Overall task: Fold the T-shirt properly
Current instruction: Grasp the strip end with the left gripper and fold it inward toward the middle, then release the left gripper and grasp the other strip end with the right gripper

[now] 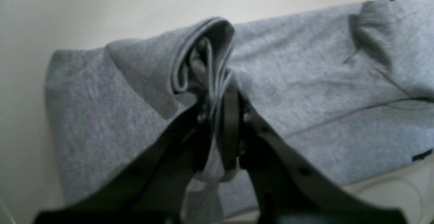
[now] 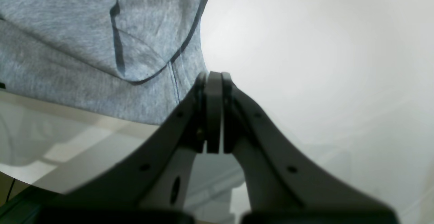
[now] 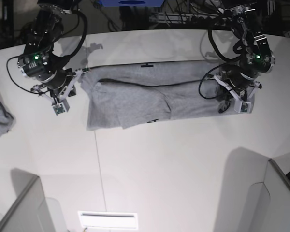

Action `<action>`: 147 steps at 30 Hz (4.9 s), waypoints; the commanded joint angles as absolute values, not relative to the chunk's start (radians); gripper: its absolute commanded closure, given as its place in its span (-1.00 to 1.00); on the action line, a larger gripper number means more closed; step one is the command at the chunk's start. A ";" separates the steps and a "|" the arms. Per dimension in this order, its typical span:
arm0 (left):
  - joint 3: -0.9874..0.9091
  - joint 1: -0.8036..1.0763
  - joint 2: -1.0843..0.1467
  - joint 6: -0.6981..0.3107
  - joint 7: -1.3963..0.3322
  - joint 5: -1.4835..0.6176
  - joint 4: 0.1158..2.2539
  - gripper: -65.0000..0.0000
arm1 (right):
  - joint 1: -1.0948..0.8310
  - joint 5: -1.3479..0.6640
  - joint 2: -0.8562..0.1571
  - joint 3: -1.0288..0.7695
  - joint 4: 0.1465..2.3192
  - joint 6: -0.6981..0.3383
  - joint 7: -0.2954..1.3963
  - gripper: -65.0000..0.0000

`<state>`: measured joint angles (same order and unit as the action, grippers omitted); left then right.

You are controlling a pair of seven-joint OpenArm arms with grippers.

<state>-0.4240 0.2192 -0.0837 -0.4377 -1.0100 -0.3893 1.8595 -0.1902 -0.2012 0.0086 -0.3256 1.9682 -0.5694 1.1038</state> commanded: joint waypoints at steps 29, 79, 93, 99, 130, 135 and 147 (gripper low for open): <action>-0.337 0.185 0.022 -0.371 -0.993 -0.406 1.874 1.00 | -0.183 -0.208 0.004 -0.323 1.982 -0.575 1.092 1.00; -0.237 0.156 0.027 -0.289 -1.086 -0.406 1.871 0.81 | -0.177 -0.208 0.005 -0.321 1.954 -0.575 1.087 1.00; -0.139 0.116 0.076 -0.289 -1.095 -0.406 1.793 -0.41 | -0.176 -0.208 0.005 -0.321 1.954 -0.575 1.092 1.00; -0.004 0.116 0.079 -0.289 -1.093 -0.406 1.799 -0.41 | -0.176 -0.208 0.005 -0.321 1.954 -0.575 1.092 1.00; -1.040 0.311 -0.173 -0.631 -1.081 -0.398 1.784 1.00 | 0.104 -0.797 -0.074 -0.618 1.348 -0.572 1.273 -0.71; -1.035 0.314 -0.168 -0.627 -0.961 -0.397 1.770 1.00 | 0.127 -0.794 -0.074 -0.567 1.297 -0.567 1.270 -0.71; -0.951 0.305 -0.171 -0.624 -0.951 -0.397 1.692 1.00 | 0.036 -0.753 -0.065 -0.298 1.294 -0.493 1.158 -0.70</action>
<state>-0.9470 0.3069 -0.1532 -0.6262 -0.9684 -0.3840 1.6756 0.0463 -0.8169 -0.0643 -0.3019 1.2995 -0.5224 1.0981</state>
